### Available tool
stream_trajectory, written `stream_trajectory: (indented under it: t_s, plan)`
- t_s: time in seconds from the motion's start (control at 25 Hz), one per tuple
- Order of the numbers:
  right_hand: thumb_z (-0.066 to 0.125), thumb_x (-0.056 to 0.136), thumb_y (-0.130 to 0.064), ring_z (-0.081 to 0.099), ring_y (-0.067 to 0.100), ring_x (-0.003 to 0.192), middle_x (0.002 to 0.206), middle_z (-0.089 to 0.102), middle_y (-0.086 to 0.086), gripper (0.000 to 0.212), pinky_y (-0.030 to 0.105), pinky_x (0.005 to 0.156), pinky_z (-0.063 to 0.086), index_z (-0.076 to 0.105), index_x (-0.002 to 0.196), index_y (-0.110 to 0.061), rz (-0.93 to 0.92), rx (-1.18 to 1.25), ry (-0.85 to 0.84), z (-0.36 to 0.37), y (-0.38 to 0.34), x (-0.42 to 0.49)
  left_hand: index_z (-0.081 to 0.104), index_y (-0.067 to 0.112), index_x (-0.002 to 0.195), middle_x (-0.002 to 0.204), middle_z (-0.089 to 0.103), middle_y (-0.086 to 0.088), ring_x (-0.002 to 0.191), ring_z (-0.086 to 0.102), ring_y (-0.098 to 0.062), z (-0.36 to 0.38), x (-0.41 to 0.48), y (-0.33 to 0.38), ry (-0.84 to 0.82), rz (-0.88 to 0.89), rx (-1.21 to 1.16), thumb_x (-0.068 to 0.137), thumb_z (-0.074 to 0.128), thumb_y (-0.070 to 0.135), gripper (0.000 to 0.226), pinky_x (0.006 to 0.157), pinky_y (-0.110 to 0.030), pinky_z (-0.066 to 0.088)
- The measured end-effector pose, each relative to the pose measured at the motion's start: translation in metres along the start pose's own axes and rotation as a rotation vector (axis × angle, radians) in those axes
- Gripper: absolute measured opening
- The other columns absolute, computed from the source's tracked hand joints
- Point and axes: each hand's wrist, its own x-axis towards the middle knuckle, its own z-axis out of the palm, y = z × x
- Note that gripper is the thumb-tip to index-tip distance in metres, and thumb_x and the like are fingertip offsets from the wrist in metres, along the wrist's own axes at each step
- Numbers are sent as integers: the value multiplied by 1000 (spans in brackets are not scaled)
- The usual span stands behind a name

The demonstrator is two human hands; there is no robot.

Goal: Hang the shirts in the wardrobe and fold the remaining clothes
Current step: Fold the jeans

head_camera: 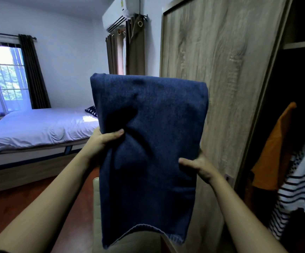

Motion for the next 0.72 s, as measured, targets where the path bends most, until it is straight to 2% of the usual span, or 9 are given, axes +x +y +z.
stream_trajectory:
  t_s: [0.08,0.16,0.24,0.32,0.4,0.48,0.56,0.64,0.72]
  plan:
    - [84,50,-36,58,15,114,119,61,-6,82,27,95,49,50,123,-22,28,21,6,2,1,9,74,13,92,98,73,-10,87,70,-22,-1,3,6,-20,-56,14,58,82,16,35,70,-29,57]
    - [86,54,-30,61,14,111,119,63,-4,79,26,90,51,50,124,-19,43,72,17,4,-5,15,74,15,89,92,75,-2,83,71,-16,-4,5,14,-44,-111,114,63,77,25,29,65,-22,56]
    - [86,61,-26,62,9,106,120,61,-4,78,24,85,52,45,127,-19,70,140,63,7,-5,17,66,15,99,89,75,6,82,70,-10,-10,5,11,-55,-212,258,61,73,48,50,62,-17,54]
    - [77,73,-18,63,6,98,118,62,-1,62,19,76,53,43,125,-19,119,207,101,13,-6,15,61,14,107,92,75,3,81,71,-11,-19,3,-3,-50,-368,275,61,68,56,62,61,-21,56]
    - [68,83,-16,62,6,89,114,60,0,56,14,64,52,36,130,-13,209,212,150,16,-6,17,59,12,114,105,72,-5,85,71,-16,-23,2,-18,1,-426,211,81,60,43,45,68,-29,59]
    - [60,90,-20,58,5,85,104,56,-2,52,13,57,50,31,131,-9,320,205,157,16,-8,19,59,5,118,112,68,-14,86,68,-22,-26,3,-19,143,-452,197,89,60,27,36,77,-34,56]
    - [52,95,-25,56,8,83,98,55,-1,41,19,60,47,36,128,-7,399,176,160,17,-9,18,60,-1,116,98,71,-15,79,68,-24,-29,-2,-15,184,-503,100,80,68,20,43,77,-34,52]
    - [44,98,-26,53,11,75,89,55,3,34,25,58,41,44,124,-3,429,193,182,18,-12,15,57,4,118,89,72,-12,72,68,-22,-28,-8,-13,143,-489,9,58,73,14,63,71,-32,52]
    - [40,100,-22,51,13,68,79,54,5,30,26,57,37,49,114,3,398,233,175,15,-20,7,44,21,133,110,62,-10,81,66,-22,-31,-17,-16,93,-401,25,42,73,10,96,66,-29,54]
